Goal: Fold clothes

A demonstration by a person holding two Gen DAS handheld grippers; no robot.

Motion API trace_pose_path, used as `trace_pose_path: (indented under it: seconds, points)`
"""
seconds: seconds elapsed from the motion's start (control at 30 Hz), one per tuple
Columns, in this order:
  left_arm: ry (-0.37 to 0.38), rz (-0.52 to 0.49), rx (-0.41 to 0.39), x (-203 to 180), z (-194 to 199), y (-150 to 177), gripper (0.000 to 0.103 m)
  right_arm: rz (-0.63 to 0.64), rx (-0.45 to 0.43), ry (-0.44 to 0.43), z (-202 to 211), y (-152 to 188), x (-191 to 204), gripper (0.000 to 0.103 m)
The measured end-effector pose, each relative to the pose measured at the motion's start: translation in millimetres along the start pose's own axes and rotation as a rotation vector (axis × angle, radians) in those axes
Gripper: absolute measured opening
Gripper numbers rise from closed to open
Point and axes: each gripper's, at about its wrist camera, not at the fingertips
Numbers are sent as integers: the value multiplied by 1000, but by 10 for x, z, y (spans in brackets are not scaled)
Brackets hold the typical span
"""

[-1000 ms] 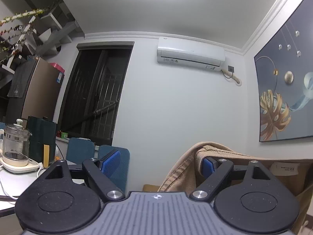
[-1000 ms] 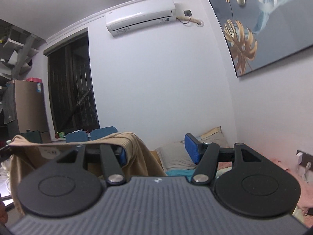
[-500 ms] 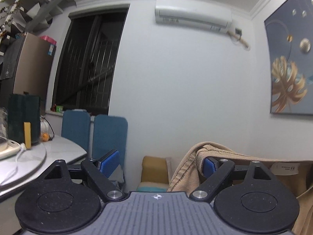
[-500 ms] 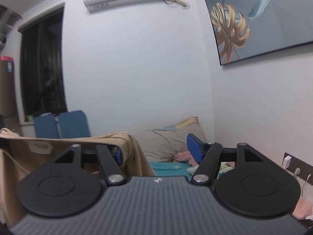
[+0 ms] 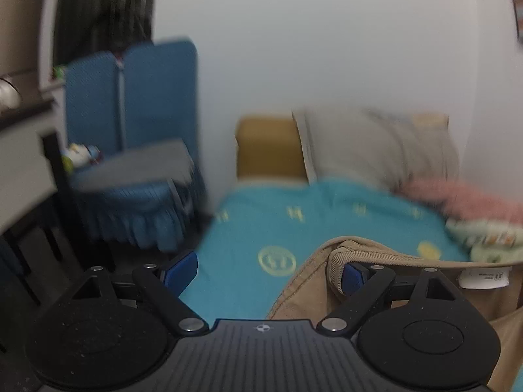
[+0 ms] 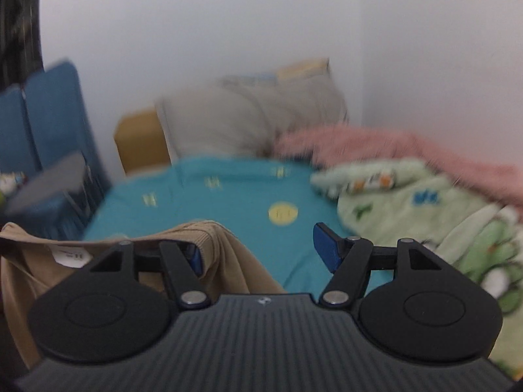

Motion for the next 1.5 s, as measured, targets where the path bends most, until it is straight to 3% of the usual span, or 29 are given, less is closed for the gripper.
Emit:
trace_pose_path:
  seconds: [0.13,0.27,0.33,0.4,0.43,0.57,0.63,0.73,0.87,0.97,1.23,1.37,1.5]
  points:
    - [-22,-126,171,-75,-1104,425,88,49,196,-73,-1032,394,54,67]
    - [-29,-331,347,-271,-1714,614,89,263,429,-108,-1639,480,225,67]
    - [-39,-415,424,-383,-1841,643,89,366,503,-199,-1766,455,298,67]
    - [28,-448,510,-455,-1875,603,89,404,490,-247,-1753,383,354,67]
    - [62,-447,522,-478,-1840,585,90,355,466,-292,-1722,336,326,67]
    - [156,-394,419,-470,-1518,442,100,42,391,-449,-1584,262,130,67]
    - [188,-346,343,-406,-1276,416,100,-19,350,-435,-1389,290,102,67]
    - [201,-270,235,-301,-801,495,100,2,256,-373,-922,378,110,67]
    - [184,-148,147,-75,-91,757,100,-18,154,-306,25,655,132,67]
    - [189,-82,123,154,471,1014,100,-59,109,-305,695,916,94,67]
    - [179,-60,17,651,1990,1733,99,-47,-25,-259,2341,1430,160,67]
    - [181,-23,34,894,2416,2051,99,-75,-60,-272,2832,1612,154,67]
    - [161,-17,39,1067,2592,2237,99,-41,-124,-265,3071,1823,200,67]
Point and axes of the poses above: each gripper's, at about its wrist camera, not at the fingertips, and z roughly against the way its jaws point, x to its left, y to its underside, and after that the axes turned 15 degrees about z, right-handed
